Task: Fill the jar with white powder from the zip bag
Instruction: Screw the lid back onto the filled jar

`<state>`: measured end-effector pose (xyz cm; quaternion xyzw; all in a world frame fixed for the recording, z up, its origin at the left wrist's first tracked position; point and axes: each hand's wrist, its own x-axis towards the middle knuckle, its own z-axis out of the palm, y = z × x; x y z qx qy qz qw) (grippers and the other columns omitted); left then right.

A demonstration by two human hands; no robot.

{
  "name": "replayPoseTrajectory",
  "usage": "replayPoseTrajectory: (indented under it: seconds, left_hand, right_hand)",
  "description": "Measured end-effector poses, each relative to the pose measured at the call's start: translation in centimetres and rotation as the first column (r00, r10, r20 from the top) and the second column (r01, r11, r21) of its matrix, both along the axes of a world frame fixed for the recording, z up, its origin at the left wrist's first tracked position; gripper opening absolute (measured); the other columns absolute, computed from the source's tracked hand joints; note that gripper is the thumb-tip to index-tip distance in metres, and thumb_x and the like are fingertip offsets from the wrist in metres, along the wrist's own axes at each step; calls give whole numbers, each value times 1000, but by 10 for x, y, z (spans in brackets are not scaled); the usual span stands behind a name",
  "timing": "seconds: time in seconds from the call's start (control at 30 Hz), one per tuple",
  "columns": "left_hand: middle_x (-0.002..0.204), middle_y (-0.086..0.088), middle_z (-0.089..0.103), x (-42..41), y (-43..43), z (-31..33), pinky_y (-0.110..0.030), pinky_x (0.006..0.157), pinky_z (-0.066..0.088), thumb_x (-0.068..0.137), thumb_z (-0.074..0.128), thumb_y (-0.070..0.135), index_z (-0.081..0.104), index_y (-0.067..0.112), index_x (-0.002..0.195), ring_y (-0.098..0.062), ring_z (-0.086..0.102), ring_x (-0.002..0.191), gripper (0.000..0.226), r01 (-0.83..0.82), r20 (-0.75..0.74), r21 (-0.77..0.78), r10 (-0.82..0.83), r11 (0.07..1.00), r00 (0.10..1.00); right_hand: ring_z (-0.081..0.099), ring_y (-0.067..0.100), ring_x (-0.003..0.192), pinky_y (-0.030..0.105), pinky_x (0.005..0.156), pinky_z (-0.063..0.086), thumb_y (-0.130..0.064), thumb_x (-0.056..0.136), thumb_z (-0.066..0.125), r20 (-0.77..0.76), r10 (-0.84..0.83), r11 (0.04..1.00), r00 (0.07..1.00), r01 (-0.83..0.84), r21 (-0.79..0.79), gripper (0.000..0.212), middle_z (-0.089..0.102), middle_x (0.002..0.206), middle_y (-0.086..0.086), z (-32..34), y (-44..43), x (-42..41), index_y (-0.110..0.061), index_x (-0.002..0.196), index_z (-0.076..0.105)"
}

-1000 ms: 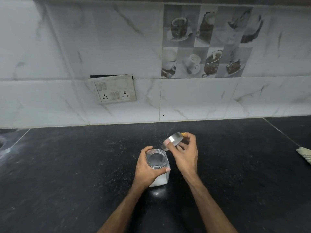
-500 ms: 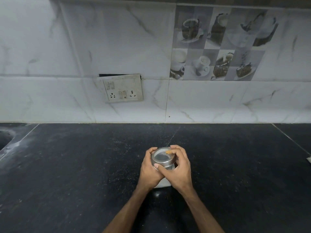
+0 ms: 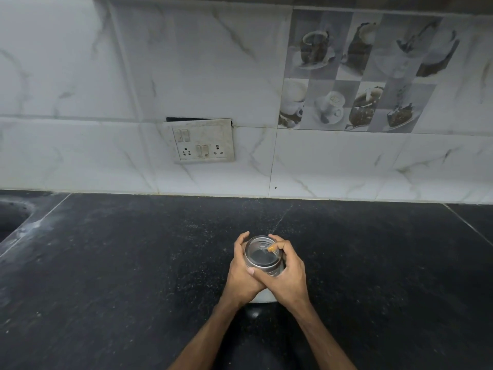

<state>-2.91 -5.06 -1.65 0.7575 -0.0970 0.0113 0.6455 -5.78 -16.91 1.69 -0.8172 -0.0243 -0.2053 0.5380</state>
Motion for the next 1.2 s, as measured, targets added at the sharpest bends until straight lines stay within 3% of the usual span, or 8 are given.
replayPoseTrajectory:
  seconds: [0.3, 0.4, 0.6, 0.7, 0.83, 1.0, 1.1, 1.2]
  left_hand:
    - [122, 18, 58, 0, 0, -2, -19, 96, 47, 54, 93, 30, 20, 33, 143, 0, 61, 111, 116, 0, 23, 23, 0, 1000, 1000]
    - [126, 15, 57, 1, 2, -2, -26, 102, 46, 56, 92, 31, 18, 25, 146, -2, 60, 115, 117, 48, 6, 28, -48, 998, 999]
    - [133, 8, 51, 4, 9, 0, -16, 104, 40, 57, 93, 16, 11, 23, 146, -2, 54, 123, 121, 178, -16, 33, -178, 983, 984]
    - [133, 7, 52, 4, 11, -1, -22, 106, 42, 55, 93, 20, 14, 22, 146, -5, 55, 123, 121, 188, -23, 25, -188, 982, 982]
    - [131, 7, 55, 3, 12, -2, -27, 106, 43, 49, 95, 29, 17, 23, 145, -6, 57, 121, 123, 158, -28, 27, -157, 987, 987]
    - [131, 11, 54, 3, 12, -1, -26, 104, 45, 45, 96, 30, 25, 34, 139, -4, 56, 120, 117, 129, -47, 10, -128, 992, 991]
    - [128, 12, 56, 3, 11, -2, -26, 104, 46, 52, 92, 30, 26, 35, 136, -2, 57, 119, 107, 119, -53, 14, -118, 993, 992]
    - [129, 15, 55, 2, 11, -2, -22, 103, 44, 58, 87, 35, 22, 34, 138, 1, 56, 119, 103, 134, -50, 41, -132, 990, 990]
  right_hand:
    - [57, 1, 119, 32, 98, 51, -29, 55, 93, -21, -6, 1000, 1000, 6, 1, 56, 61, 127, -14, -9, -3, -2, -24, 101, 62]
    - [57, 1, 120, 32, 98, 51, -32, 55, 91, -39, -1, 1000, 999, 1, -1, 54, 60, 128, -15, -9, -3, -2, -25, 100, 61]
    - [54, 1, 122, 34, 100, 50, -32, 54, 90, -70, 7, 999, 997, -10, -35, 56, 58, 131, -15, -10, -5, -2, -26, 100, 59]
    - [56, 2, 121, 34, 99, 50, -33, 54, 91, -53, -8, 1000, 999, 7, -19, 58, 59, 131, -13, -11, -2, -5, -25, 103, 60]
    - [53, 3, 124, 30, 101, 48, -42, 60, 87, -30, -94, 995, 995, 92, -38, 54, 57, 132, -12, -15, 6, -22, -30, 105, 62]
    - [52, 10, 106, 40, 91, 51, -50, 64, 80, 78, -338, 927, 938, 346, -147, 45, 49, 107, -15, -4, 10, -36, -26, 100, 66]
    - [48, 10, 123, 39, 102, 47, -57, 67, 70, -18, -207, 943, 978, 195, -269, 60, 52, 131, -9, 7, 10, -24, -26, 118, 63]
    - [35, 10, 140, 37, 113, 38, -61, 71, 68, -182, -78, 924, 980, 2, -382, 75, 37, 154, -9, 7, 14, -18, -29, 137, 51]
